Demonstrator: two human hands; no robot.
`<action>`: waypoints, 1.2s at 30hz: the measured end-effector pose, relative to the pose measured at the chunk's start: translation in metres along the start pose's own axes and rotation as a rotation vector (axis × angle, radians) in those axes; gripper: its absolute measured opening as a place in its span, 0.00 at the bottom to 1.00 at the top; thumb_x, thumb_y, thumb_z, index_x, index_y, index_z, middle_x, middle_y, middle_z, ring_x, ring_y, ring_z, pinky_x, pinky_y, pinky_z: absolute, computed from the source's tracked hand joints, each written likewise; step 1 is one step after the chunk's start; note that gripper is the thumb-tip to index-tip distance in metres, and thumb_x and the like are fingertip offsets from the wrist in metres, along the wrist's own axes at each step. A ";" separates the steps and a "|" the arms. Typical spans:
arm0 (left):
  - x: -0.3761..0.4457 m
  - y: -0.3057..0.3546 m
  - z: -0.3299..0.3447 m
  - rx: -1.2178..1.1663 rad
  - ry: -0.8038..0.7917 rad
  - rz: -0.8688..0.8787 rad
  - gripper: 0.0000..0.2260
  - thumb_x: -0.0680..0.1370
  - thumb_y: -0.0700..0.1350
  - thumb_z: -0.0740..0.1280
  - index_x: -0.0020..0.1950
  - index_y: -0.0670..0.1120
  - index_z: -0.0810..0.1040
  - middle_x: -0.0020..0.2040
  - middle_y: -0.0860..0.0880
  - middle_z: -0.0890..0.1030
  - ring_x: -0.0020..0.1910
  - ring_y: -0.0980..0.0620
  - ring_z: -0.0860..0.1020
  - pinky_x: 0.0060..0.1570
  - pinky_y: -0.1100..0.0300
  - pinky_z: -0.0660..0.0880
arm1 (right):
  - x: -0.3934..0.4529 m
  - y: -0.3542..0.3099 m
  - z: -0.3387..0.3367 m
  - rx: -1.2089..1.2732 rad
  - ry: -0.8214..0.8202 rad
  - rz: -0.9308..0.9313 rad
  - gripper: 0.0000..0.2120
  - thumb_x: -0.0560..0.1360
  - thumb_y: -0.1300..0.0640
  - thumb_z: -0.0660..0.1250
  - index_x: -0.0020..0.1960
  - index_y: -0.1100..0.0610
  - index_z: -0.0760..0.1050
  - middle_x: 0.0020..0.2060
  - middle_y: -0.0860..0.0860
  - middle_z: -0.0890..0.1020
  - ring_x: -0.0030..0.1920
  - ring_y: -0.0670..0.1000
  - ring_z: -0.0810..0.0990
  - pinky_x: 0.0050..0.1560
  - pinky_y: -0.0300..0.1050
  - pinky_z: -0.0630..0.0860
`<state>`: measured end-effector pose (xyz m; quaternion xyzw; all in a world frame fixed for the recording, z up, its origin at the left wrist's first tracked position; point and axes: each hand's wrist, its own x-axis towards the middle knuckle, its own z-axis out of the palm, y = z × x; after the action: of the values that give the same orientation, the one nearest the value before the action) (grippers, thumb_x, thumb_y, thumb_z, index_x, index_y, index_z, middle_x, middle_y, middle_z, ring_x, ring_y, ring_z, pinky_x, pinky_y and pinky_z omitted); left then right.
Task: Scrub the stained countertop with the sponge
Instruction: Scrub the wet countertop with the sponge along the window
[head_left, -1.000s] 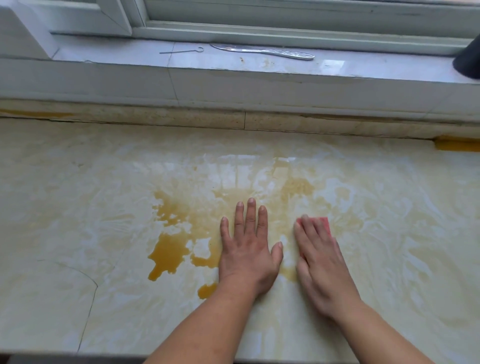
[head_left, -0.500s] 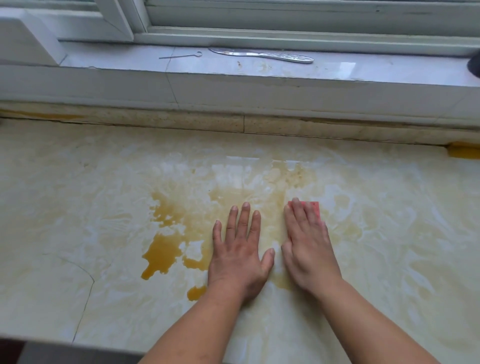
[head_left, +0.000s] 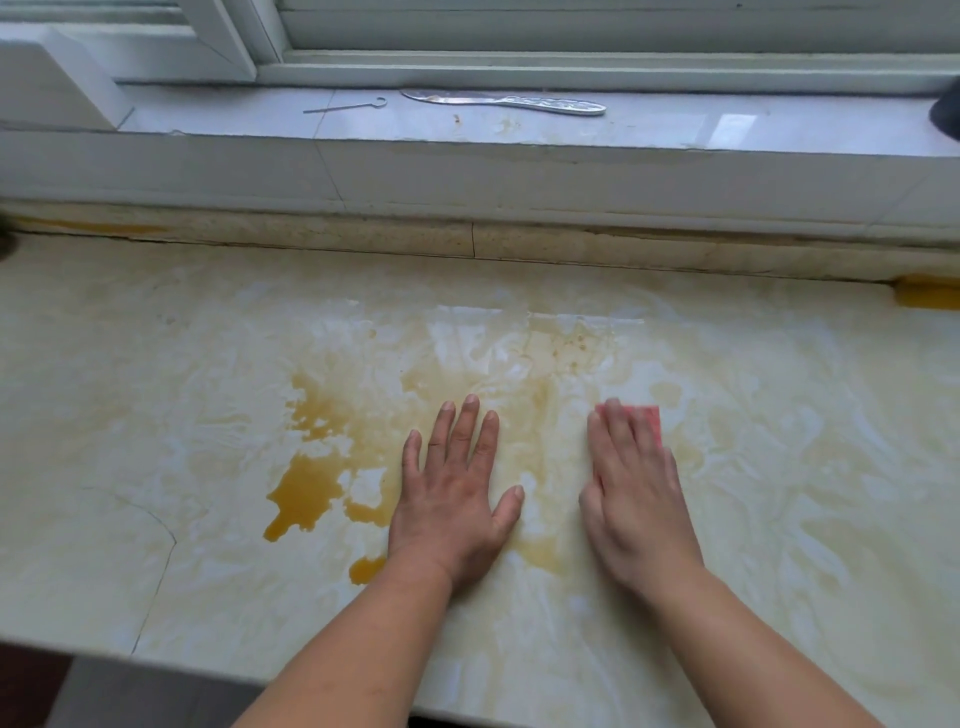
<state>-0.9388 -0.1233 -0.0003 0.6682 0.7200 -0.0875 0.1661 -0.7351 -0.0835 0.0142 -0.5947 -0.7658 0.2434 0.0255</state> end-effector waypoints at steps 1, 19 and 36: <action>0.000 0.000 0.000 -0.009 0.007 -0.001 0.37 0.77 0.68 0.36 0.82 0.53 0.28 0.79 0.52 0.20 0.78 0.51 0.22 0.79 0.40 0.32 | 0.018 -0.003 -0.005 0.002 0.010 0.025 0.36 0.75 0.48 0.44 0.82 0.49 0.39 0.80 0.44 0.36 0.78 0.47 0.28 0.79 0.52 0.37; 0.001 -0.001 -0.002 -0.036 0.000 0.037 0.38 0.77 0.67 0.36 0.81 0.51 0.26 0.77 0.50 0.18 0.77 0.47 0.21 0.78 0.38 0.30 | 0.149 -0.005 -0.038 0.027 0.066 0.076 0.34 0.78 0.54 0.53 0.82 0.54 0.47 0.82 0.51 0.47 0.81 0.53 0.39 0.80 0.53 0.43; 0.002 -0.003 0.010 -0.095 0.111 0.052 0.38 0.81 0.65 0.47 0.85 0.48 0.39 0.83 0.48 0.29 0.82 0.45 0.30 0.78 0.36 0.35 | 0.093 -0.038 -0.008 -0.010 0.032 0.025 0.38 0.74 0.48 0.48 0.83 0.50 0.42 0.81 0.45 0.39 0.80 0.48 0.34 0.80 0.53 0.40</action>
<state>-0.9402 -0.1253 -0.0102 0.6817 0.7140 -0.0116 0.1596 -0.7940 -0.0019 0.0135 -0.6082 -0.7590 0.2304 0.0320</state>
